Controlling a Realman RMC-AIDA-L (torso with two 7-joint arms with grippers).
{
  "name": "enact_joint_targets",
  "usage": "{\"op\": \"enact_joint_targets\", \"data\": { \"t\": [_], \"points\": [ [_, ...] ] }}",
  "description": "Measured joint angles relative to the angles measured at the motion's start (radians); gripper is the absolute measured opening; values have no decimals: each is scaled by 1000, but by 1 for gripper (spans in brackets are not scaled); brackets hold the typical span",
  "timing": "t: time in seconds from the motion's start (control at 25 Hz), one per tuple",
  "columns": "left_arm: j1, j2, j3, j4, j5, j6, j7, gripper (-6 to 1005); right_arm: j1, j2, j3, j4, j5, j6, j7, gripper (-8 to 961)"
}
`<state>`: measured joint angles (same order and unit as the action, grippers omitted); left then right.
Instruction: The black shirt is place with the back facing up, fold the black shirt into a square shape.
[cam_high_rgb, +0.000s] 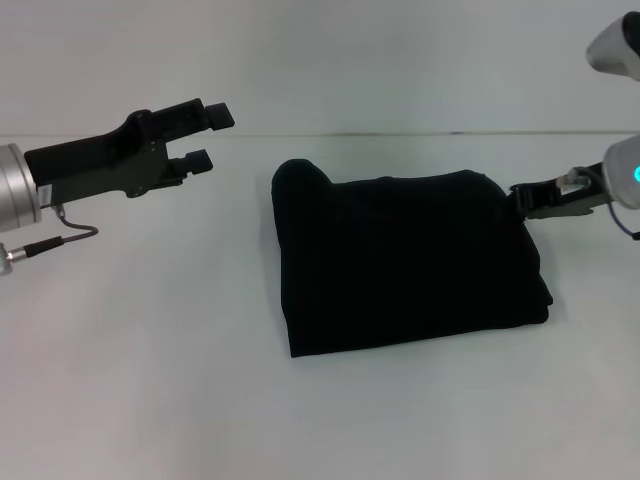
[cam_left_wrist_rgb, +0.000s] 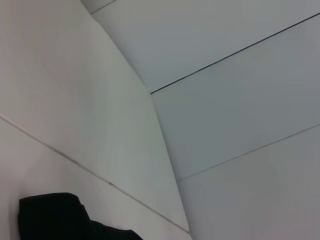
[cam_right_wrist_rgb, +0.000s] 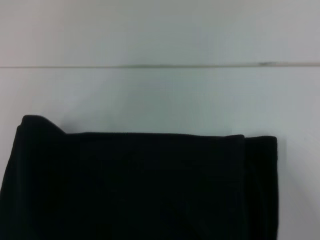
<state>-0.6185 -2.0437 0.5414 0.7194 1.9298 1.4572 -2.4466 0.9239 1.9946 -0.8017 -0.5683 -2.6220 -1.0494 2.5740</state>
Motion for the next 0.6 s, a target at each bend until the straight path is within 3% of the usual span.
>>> {"op": "enact_joint_targets", "data": {
  "t": [0.2, 0.4, 0.52, 0.6],
  "points": [
    [0, -1, 0, -4, 0, 0, 11, 873, -33, -33, 17, -39, 3, -101, -1, 91],
    [0, 1, 0, -14, 0, -12, 15, 873, -85, -38, 59, -93, 55, -150, -49, 377],
    [-4, 2, 0, -21, -1, -14, 20, 873, -99, -26, 59, -83, 87, -136, -84, 556],
    [-7, 3, 0, -24, -3, -14, 23, 873, -100, -21, 60, -82, 92, -132, -94, 578]
  ]
}}
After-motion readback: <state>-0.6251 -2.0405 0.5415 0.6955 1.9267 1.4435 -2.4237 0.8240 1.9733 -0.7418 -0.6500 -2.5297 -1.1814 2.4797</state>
